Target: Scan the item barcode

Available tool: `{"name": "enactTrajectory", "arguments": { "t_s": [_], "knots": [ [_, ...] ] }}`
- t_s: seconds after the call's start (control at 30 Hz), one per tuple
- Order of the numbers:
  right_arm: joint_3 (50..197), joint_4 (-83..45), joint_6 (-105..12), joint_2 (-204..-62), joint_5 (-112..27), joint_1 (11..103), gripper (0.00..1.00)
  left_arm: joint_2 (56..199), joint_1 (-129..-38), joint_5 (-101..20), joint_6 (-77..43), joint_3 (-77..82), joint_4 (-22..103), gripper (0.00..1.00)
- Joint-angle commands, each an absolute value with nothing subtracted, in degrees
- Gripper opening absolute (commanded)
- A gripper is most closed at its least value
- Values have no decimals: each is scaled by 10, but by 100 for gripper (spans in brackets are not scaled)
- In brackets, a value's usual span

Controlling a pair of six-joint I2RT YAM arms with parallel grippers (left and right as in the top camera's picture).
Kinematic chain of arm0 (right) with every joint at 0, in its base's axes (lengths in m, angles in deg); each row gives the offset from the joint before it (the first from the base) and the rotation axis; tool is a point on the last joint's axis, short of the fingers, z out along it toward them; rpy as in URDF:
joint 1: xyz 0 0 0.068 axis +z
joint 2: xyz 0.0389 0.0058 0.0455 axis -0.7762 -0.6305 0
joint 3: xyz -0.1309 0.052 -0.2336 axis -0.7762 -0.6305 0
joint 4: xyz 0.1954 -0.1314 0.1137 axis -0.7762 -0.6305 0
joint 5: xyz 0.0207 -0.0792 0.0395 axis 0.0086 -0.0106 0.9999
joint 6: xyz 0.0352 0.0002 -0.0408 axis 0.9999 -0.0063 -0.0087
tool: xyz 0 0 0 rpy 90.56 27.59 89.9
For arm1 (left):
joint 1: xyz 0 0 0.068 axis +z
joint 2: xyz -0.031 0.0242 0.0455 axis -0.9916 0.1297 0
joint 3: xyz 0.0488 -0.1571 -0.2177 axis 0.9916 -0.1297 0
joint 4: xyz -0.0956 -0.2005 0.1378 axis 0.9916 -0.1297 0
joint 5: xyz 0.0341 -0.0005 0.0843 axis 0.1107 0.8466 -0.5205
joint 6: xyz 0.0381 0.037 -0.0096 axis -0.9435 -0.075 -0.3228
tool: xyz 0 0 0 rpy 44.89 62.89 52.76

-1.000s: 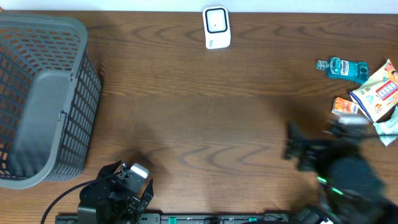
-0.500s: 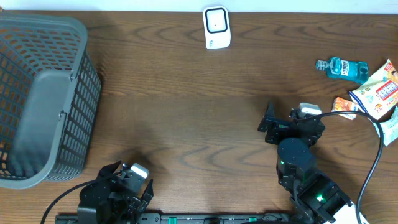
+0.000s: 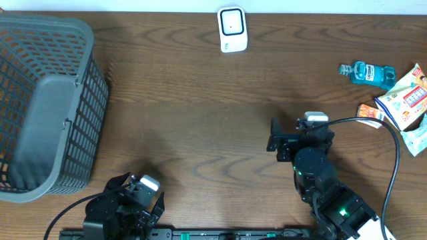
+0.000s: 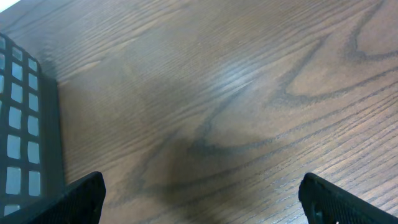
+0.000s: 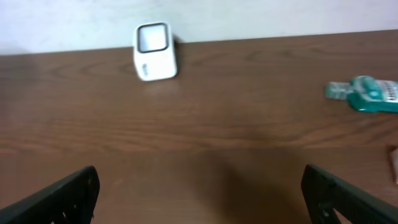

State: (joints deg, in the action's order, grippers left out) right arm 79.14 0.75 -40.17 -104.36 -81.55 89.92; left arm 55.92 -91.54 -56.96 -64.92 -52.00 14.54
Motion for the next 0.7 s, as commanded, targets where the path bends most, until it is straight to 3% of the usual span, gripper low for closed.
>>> {"name": "enactTrajectory", "arguments": {
  "t_s": [0.0,0.47,0.67],
  "knots": [
    [791,-5,-411,-1043,-765,896,99,559,-913,-577,-654,-522,139,99],
    [759,-104,-406,-972,-763,872,99,559,-913,-577,-654,-522,139,99],
    [637,-5,-400,-847,-687,768,99,559,-913,-577,-654,-522,139,99]
  ]
}}
